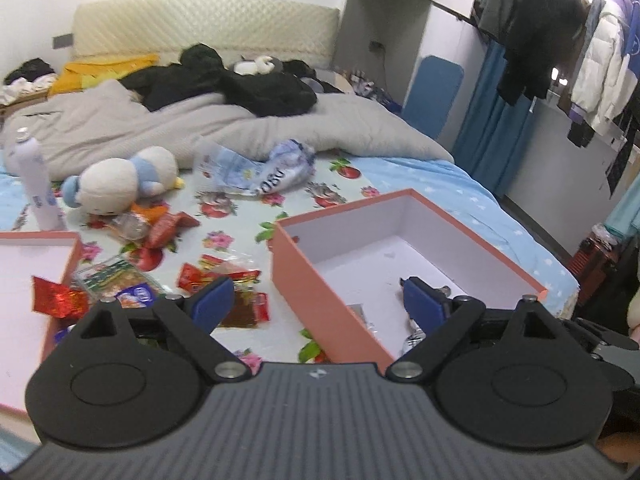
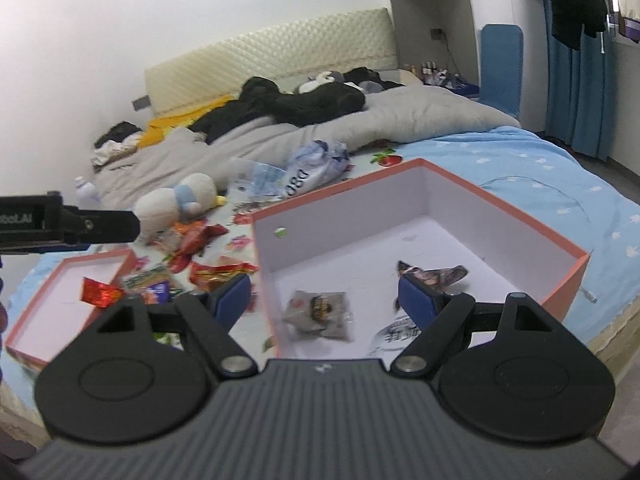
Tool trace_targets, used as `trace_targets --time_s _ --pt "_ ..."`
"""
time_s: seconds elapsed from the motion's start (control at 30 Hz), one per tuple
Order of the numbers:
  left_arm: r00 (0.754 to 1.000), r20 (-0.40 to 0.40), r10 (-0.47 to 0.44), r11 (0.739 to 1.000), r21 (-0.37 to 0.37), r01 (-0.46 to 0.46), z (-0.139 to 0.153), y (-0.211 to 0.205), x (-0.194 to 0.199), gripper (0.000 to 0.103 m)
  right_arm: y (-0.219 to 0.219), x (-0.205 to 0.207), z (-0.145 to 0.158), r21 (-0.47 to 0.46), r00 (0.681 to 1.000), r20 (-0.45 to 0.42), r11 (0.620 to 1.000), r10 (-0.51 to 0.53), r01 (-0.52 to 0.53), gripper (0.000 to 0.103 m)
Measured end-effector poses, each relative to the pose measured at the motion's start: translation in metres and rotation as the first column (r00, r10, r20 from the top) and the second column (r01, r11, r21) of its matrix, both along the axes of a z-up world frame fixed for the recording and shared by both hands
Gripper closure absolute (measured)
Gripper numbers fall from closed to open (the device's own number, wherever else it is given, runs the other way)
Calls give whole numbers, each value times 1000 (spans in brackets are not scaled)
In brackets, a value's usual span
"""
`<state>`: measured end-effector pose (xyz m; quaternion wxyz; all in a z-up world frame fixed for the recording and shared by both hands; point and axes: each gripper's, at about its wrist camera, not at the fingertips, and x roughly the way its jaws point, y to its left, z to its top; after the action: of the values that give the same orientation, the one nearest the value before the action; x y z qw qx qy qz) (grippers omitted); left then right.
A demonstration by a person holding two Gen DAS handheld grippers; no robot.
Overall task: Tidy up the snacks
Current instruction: 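Withdraw both tools from the box back toward the snack pile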
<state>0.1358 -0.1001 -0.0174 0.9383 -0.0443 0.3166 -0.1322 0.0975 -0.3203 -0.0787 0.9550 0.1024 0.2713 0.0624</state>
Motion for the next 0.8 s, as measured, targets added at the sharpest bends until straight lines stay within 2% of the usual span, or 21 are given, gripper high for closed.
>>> trace_targets --time_s 0.3,0.63,0.8 --pt "995 17 103 994 28 -104 -6 36 -45 7 36 -26 -2 3 995 21 995 102 -102 21" --pt "976 -11 218 975 55 -217 -25 65 -77 6 71 -45 -10 -2 976 8 976 218 -218 21" --pt "963 -34 269 961 70 -266 -36 80 -85 6 73 -37 -7 -13 982 21 982 188 -188 21"
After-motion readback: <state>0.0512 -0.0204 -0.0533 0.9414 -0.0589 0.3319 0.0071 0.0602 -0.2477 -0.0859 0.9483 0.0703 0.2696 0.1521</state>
